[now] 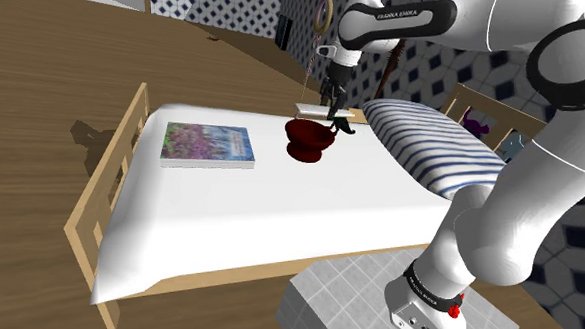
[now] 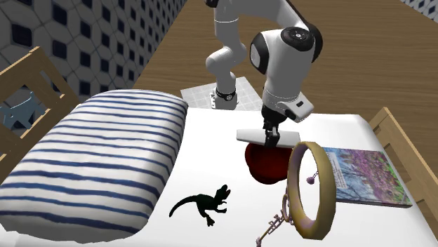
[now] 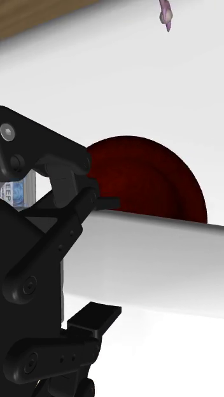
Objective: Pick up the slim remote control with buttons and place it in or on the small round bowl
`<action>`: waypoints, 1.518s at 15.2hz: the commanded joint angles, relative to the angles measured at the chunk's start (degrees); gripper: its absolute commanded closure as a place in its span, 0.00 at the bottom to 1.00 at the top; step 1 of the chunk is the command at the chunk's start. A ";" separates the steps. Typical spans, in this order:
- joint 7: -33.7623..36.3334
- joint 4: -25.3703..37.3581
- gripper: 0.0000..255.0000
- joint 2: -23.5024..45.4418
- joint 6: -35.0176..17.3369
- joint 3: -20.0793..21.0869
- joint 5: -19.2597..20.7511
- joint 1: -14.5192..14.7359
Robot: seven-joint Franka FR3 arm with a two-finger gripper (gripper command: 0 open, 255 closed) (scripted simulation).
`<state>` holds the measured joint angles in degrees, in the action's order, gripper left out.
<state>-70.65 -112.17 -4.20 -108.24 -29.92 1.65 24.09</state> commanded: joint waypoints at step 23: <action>-1.24 -2.93 0.00 7.67 -9.57 0.25 -4.24 0.31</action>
<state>-71.89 -115.11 3.47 -117.81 -29.67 -2.58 24.40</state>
